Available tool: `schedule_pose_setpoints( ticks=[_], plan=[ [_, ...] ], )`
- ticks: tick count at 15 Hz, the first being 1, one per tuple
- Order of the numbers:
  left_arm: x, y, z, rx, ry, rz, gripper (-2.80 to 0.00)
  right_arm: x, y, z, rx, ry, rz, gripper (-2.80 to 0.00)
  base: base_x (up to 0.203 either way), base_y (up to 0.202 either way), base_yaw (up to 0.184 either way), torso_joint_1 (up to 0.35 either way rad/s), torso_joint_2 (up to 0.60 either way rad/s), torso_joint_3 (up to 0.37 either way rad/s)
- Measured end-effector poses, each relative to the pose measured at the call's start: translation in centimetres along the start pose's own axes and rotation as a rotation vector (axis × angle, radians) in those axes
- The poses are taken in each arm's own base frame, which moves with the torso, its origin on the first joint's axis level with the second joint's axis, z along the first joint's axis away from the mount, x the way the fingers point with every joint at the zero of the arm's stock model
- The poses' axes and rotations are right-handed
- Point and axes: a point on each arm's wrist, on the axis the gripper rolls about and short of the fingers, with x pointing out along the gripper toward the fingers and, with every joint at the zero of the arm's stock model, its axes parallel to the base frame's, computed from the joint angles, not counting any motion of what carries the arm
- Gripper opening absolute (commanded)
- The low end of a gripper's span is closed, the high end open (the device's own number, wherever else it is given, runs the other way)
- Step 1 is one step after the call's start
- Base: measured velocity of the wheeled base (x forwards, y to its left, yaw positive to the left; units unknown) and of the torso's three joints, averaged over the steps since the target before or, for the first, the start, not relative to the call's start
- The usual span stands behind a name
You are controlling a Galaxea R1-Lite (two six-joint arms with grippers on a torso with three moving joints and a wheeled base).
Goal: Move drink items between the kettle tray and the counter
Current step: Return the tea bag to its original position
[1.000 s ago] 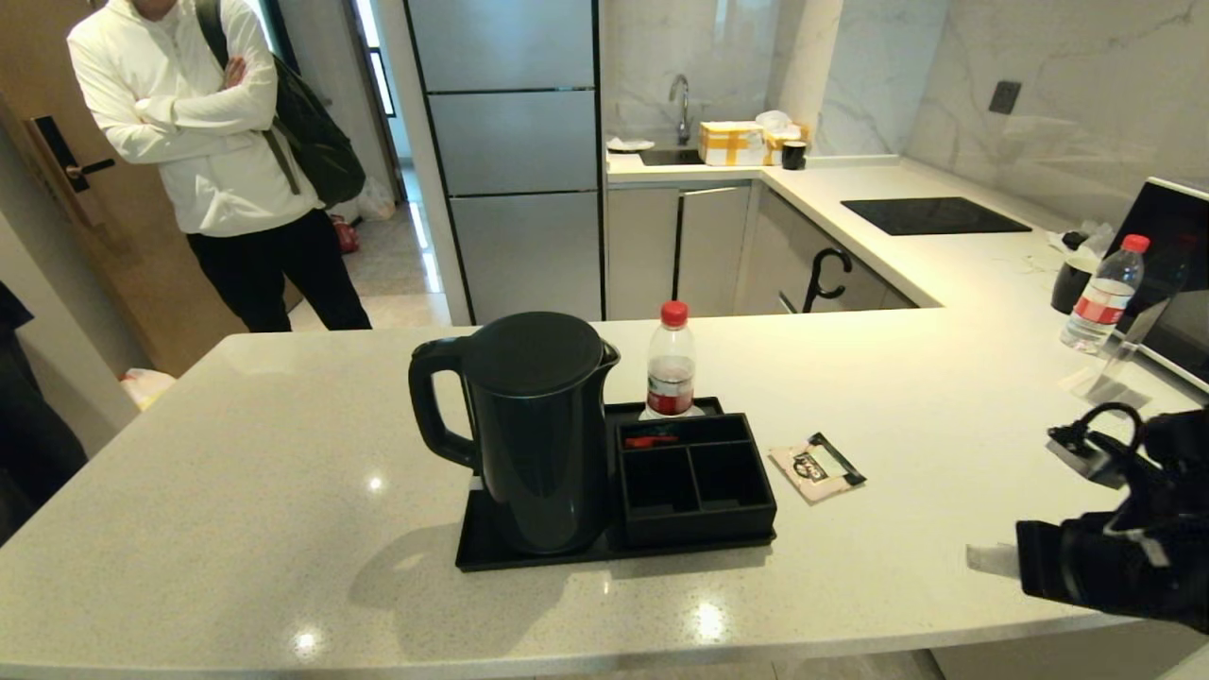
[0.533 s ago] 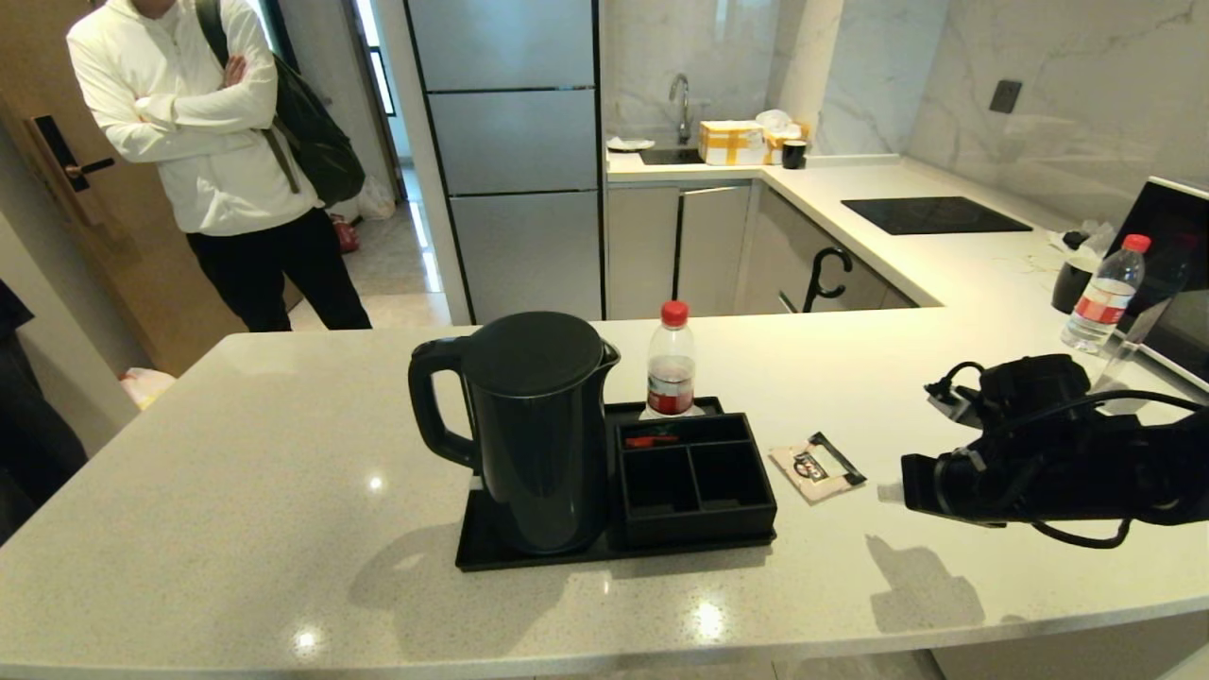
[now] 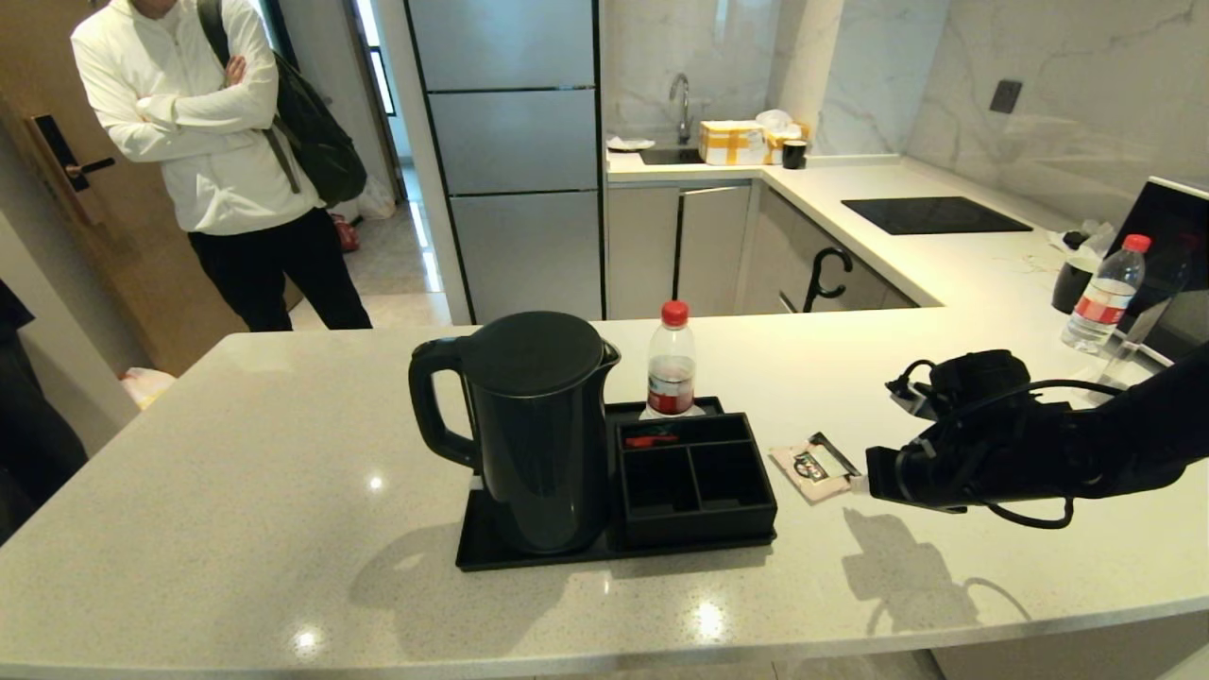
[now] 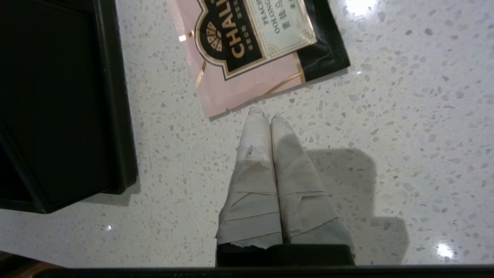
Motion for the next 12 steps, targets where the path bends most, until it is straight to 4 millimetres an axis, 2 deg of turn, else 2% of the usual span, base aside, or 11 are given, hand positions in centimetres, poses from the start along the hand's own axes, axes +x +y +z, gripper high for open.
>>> schedule_pose_setpoints(
  ticks=[8,9,12],
  plan=[
    [0.00,0.00,0.00,0.000,0.000,0.000,-2.80,0.09,0.48,-0.06,-0.011,-0.002,-0.012,-2.80,0.000,0.000,0.000,0.000,0.00,0.000],
    [0.00,0.00,0.00,0.000,0.000,0.000,-2.80,0.09,0.48,-0.02,-0.011,-0.006,-0.022,0.00,0.000,0.000,0.000,0.000,0.00,0.000],
    [0.00,0.00,0.00,0.000,0.000,0.000,-2.80,0.23,0.46,0.07,-0.013,-0.019,-0.073,0.00,0.000,0.000,0.000,0.000,0.00,0.000]
  ],
)
